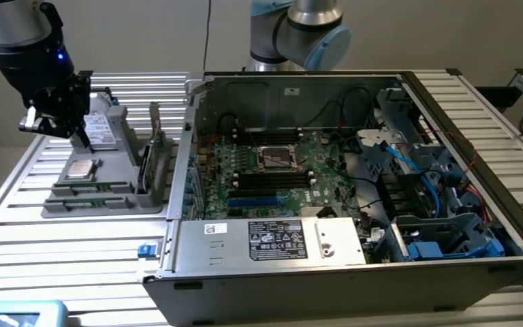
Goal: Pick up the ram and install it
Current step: 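Pick up the ram and move it above insertion slot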
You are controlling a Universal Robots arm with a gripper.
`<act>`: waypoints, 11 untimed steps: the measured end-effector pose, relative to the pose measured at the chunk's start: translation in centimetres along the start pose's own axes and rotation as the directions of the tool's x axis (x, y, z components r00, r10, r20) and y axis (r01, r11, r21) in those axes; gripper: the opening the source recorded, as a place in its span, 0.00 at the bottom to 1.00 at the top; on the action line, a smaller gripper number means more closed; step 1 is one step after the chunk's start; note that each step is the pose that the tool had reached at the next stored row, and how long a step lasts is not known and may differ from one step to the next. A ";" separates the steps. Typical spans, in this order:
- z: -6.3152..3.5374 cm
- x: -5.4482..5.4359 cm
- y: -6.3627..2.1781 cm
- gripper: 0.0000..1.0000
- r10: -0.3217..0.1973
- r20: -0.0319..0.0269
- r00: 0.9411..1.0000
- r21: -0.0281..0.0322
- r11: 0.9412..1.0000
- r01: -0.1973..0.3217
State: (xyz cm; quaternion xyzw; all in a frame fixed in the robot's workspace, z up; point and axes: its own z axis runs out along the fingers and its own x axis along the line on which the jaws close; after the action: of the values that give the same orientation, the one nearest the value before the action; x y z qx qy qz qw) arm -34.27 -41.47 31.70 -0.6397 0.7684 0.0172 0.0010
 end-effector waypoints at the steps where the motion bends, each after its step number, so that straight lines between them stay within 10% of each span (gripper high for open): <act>1: 0.01 0.0 0.00 0.11 -0.018 0.001 1.000 0.000 1.000 0.018; 11: 0.08 0.0 0.03 0.11 -0.115 0.002 0.993 -0.001 0.993 0.115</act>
State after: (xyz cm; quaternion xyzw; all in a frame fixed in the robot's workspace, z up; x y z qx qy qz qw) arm -34.31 -41.47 31.62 -0.6830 0.7302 0.0183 0.0025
